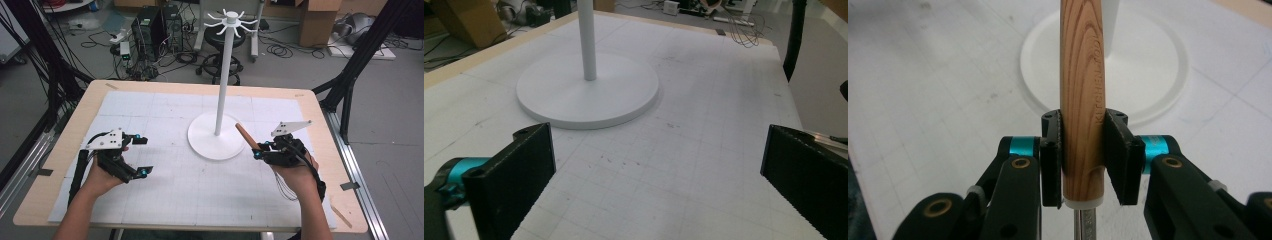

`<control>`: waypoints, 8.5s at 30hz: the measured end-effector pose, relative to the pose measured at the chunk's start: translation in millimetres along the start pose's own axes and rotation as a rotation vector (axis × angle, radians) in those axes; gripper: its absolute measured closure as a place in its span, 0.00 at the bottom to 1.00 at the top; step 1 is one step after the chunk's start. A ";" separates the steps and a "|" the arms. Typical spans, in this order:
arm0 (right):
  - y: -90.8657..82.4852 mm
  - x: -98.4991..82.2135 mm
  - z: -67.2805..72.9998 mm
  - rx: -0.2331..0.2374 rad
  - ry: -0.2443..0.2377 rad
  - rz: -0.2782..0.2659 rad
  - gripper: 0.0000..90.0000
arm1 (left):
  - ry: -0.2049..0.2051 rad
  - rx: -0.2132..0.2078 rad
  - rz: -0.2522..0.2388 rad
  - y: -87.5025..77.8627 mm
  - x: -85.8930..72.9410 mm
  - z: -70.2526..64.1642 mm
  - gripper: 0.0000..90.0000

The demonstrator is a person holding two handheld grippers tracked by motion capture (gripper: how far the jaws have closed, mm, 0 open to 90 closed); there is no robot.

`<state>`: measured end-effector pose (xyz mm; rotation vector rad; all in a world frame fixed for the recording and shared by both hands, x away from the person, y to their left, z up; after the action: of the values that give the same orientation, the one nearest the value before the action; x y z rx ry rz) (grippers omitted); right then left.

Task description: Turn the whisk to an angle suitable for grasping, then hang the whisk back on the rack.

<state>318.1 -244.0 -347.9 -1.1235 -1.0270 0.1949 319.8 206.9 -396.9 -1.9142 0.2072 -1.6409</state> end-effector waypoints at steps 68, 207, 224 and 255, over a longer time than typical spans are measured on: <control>-31.3 28.8 -10.4 0.008 0.000 -0.288 0.78 | 0.007 0.007 -0.011 -6.3 4.0 0.1 0.02; -93.3 154.5 -23.5 -0.148 -0.026 -0.409 0.77 | 0.014 0.020 -0.005 -7.0 4.5 -1.0 0.02; -96.5 146.6 -16.7 -0.145 -0.062 -0.412 0.59 | 0.012 0.019 -0.008 -7.5 4.6 -1.2 0.02; -54.9 64.5 -4.9 -0.064 -0.098 -0.410 0.30 | 0.013 0.015 0.004 -5.0 3.8 -1.6 0.02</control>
<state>338.4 -234.2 -266.1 -0.9438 -1.3352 -0.1130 317.9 208.6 -390.9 -1.8913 0.2030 -1.6483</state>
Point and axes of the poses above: each handheld gripper's, and its own axes: y roughly forward along the jaws, x roughly out of its top, z roughly to its left, the point moved 2 cm from there along y, roughly forward along the jaws, and after that the axes turned 13 degrees about z, right-handed, at the moved point
